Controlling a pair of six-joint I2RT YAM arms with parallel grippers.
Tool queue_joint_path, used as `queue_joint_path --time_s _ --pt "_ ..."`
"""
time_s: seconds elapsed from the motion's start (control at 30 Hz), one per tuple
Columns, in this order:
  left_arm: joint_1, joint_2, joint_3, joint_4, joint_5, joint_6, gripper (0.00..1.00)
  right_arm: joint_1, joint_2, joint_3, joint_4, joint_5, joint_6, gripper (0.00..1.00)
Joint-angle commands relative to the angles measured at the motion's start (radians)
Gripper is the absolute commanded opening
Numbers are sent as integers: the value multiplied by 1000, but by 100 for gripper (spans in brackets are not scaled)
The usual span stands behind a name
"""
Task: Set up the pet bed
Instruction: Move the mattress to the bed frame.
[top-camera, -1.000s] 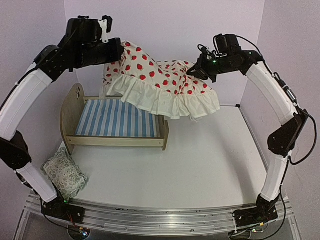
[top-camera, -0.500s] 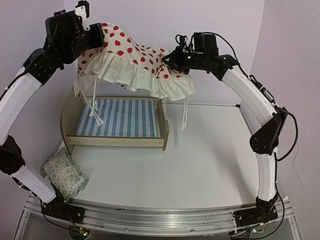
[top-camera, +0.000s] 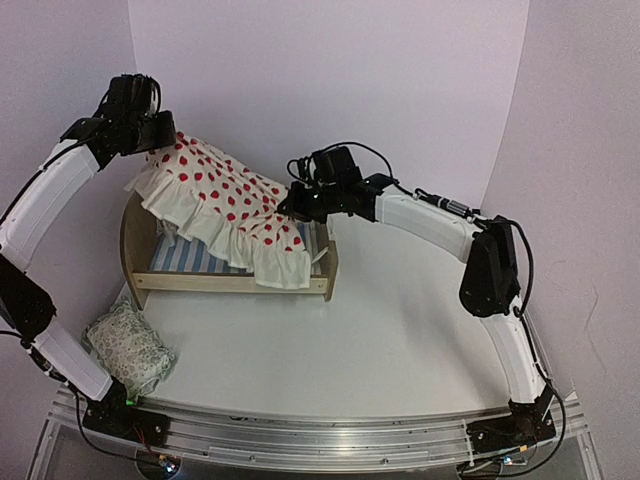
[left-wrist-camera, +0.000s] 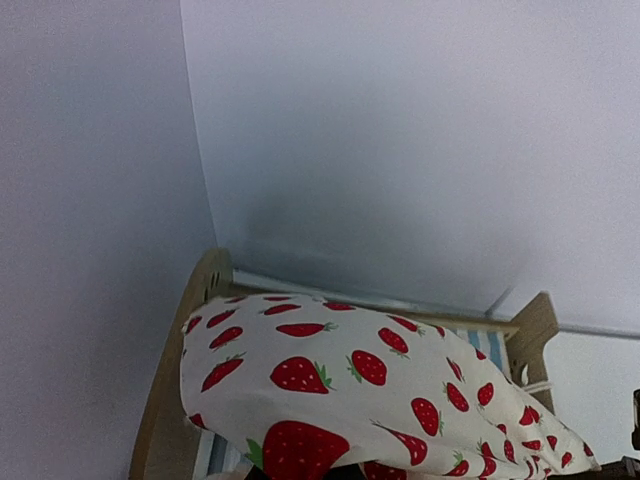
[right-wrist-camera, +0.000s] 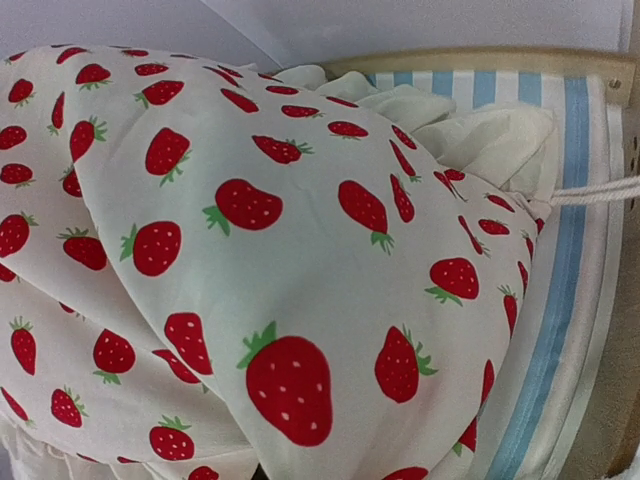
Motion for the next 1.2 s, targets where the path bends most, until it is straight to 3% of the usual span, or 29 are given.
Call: queue_joint_path --time_s 0.0,0.37,0.7,0.83,0.93,1.03,1.17 --pt "67 -26 6 -86 96 -70 0 -12 3 -22 24 1 -15 0" --pt "79 -35 50 -312 138 -114 3 -31 -43 -54 -70 208 -111 0" --pt "78 5 310 -526 221 -150 3 -32 -42 -69 -141 186 -97 1" --pt "79 -21 234 -543 235 -161 2 -32 -41 -100 -162 141 -86 16" --pt "77 -44 161 -512 222 -178 2 -32 -55 -109 -195 117 -130 39" --pt "78 -24 207 -522 225 -201 1 -32 -90 -109 -220 127 -193 72" --pt "79 16 291 -555 219 -199 1 -32 -148 -109 -244 141 -261 89"
